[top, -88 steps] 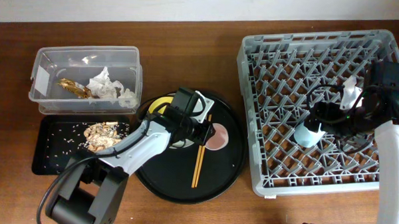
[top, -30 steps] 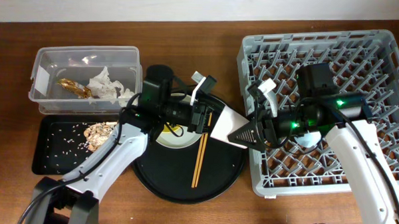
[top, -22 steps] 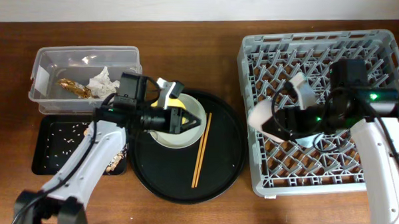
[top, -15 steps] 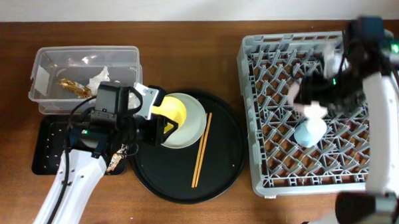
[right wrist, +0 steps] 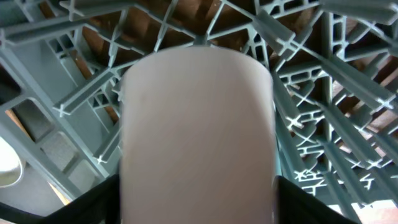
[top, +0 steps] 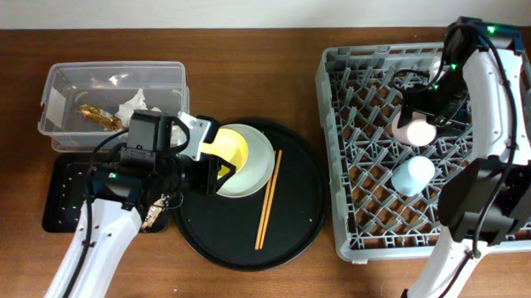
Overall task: Sort waste into correct bins and load items into the dishwasher rack
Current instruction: 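Place the pink cup upside down in the rack with the right gripper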
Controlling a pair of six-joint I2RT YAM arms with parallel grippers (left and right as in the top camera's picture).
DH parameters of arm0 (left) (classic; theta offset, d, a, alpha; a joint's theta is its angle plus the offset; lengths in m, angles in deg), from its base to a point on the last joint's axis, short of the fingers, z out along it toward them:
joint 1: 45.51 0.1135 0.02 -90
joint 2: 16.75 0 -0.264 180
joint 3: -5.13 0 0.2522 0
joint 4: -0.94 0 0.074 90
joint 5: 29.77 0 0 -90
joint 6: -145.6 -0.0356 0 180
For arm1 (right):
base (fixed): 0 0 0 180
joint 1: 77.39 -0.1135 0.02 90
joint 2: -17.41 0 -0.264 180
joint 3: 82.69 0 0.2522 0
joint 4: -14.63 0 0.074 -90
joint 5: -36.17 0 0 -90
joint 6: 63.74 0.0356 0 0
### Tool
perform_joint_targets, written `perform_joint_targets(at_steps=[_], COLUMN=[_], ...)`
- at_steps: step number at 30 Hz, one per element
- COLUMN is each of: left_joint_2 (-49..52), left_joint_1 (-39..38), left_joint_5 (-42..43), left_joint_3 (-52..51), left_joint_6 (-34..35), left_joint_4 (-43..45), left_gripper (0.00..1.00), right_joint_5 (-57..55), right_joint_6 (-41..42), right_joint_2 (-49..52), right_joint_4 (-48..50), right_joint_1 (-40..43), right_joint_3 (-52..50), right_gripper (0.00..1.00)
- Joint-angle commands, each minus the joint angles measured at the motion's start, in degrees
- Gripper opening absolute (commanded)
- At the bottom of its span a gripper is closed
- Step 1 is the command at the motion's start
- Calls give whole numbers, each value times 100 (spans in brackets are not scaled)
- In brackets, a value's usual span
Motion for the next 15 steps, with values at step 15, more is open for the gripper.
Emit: perform_joint_targets(at_steps=[15], left_joint_2=[-66], left_joint_1=[492], left_joint_5=[-2481], left_joint_3=[15], left_joint_6=[708], left_joint_4=[-1676], left_gripper=[50], right_joint_5=[686], right_joint_6=[402], right_joint_2=[-2813], right_joint_4=[-354], right_joint_1=[-1731], right_joint_3=[-411], right_gripper=[94])
